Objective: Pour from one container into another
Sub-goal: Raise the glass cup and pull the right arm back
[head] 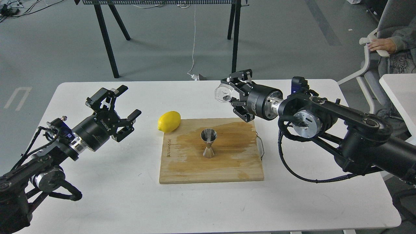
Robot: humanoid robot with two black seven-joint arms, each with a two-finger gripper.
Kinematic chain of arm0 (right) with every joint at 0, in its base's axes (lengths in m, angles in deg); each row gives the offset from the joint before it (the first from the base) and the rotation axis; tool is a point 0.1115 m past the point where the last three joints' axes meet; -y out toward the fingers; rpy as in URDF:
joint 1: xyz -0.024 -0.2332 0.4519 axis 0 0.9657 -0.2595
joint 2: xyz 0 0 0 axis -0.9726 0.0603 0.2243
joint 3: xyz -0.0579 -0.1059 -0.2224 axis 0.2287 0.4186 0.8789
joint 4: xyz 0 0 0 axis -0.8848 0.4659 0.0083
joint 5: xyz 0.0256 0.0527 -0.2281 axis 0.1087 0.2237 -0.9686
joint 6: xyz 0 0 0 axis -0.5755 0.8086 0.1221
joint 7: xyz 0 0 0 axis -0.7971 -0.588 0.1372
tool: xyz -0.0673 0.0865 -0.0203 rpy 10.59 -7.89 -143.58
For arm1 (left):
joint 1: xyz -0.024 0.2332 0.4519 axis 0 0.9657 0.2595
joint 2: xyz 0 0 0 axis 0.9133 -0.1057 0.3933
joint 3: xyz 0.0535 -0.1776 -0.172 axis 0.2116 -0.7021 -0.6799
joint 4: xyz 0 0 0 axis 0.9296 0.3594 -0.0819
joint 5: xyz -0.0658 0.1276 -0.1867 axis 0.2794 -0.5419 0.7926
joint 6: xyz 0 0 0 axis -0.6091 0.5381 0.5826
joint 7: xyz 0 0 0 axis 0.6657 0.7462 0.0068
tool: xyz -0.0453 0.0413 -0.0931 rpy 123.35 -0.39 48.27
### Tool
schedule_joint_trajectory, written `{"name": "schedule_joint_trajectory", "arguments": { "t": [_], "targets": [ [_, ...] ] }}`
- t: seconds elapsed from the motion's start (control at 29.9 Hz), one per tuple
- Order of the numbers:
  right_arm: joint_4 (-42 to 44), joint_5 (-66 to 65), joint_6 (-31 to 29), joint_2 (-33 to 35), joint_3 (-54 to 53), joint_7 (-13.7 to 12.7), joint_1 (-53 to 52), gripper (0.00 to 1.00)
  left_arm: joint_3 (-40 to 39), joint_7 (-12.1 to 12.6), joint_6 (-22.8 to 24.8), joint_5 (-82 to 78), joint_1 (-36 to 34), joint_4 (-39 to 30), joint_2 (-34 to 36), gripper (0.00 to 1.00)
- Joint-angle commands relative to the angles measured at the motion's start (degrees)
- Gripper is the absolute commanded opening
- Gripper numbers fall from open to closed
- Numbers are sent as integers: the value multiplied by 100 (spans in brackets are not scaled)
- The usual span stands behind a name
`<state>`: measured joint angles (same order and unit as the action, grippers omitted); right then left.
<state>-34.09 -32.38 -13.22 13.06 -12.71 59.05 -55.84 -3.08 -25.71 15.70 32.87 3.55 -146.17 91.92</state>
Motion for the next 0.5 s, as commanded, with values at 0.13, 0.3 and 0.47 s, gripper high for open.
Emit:
{"name": "schedule_joint_trajectory", "arguments": {
  "t": [0.13,0.3,0.47],
  "targets": [
    [6,1356,-346,237,-2270,-17,1655,52,0,0,0,0,0,0,0,97],
    [76,2270,-417,237,-3334,-61,2692,52,0,0,0,9,0,0,0,97],
    [681,2894,-724,228,-3836,-202,3274,52,0,0,0,0,70,0,0,97]
  ]
}}
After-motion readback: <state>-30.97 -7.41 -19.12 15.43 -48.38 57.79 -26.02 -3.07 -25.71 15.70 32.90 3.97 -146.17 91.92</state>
